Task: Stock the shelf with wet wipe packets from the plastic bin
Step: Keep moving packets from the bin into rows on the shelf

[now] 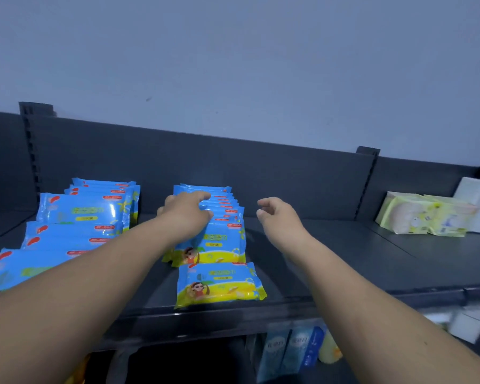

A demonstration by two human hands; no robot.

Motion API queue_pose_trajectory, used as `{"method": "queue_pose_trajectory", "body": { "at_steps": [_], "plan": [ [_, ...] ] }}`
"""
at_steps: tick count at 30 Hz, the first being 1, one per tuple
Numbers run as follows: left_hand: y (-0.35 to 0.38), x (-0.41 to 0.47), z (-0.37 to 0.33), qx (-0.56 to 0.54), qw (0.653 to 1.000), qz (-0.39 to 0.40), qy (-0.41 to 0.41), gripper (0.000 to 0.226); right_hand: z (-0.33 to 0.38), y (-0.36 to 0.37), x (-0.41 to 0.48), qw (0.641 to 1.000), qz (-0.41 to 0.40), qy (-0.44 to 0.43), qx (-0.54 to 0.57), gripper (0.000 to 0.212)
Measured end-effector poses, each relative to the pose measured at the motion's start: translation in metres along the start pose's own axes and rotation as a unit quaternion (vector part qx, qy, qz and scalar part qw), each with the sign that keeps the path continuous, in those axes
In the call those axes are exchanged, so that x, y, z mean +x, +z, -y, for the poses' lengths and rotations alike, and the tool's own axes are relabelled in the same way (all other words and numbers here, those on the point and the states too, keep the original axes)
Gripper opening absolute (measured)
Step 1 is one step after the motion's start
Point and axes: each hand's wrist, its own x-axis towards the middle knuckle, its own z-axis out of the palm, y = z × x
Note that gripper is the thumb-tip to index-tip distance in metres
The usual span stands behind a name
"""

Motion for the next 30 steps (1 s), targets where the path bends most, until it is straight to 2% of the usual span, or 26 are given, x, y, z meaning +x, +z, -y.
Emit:
{"method": "queue_pose_trajectory", "body": {
  "at_steps": [4,10,16,25,30],
  "plan": [
    [0.011,-0.011,-0.025,0.14,0.986,-0.022,0.09,0.06,-0.013,-0.014,-0.014,0.995,0.004,-0.026,-0.096,0.037],
    [0.043,-0.033,-0.055,0.226,0.947,-0.024,0.228,0.076,-0.035,-0.051,-0.042,0.955,-0.011,-0.069,-0.288,0.047],
    [0.077,-0.058,-0.093,0.265,0.915,-0.02,0.303,0.08,-0.069,-0.106,-0.078,0.902,-0.045,-0.085,-0.421,0.052],
    [0.151,-0.116,-0.155,0.249,0.882,0.047,0.398,0.084,-0.138,-0.179,-0.147,0.882,-0.067,-0.013,-0.466,0.057],
    [0.197,-0.149,-0.176,0.24,0.871,0.089,0.42,0.083,-0.176,-0.209,-0.19,0.881,-0.064,0.043,-0.467,0.058]
  ]
}}
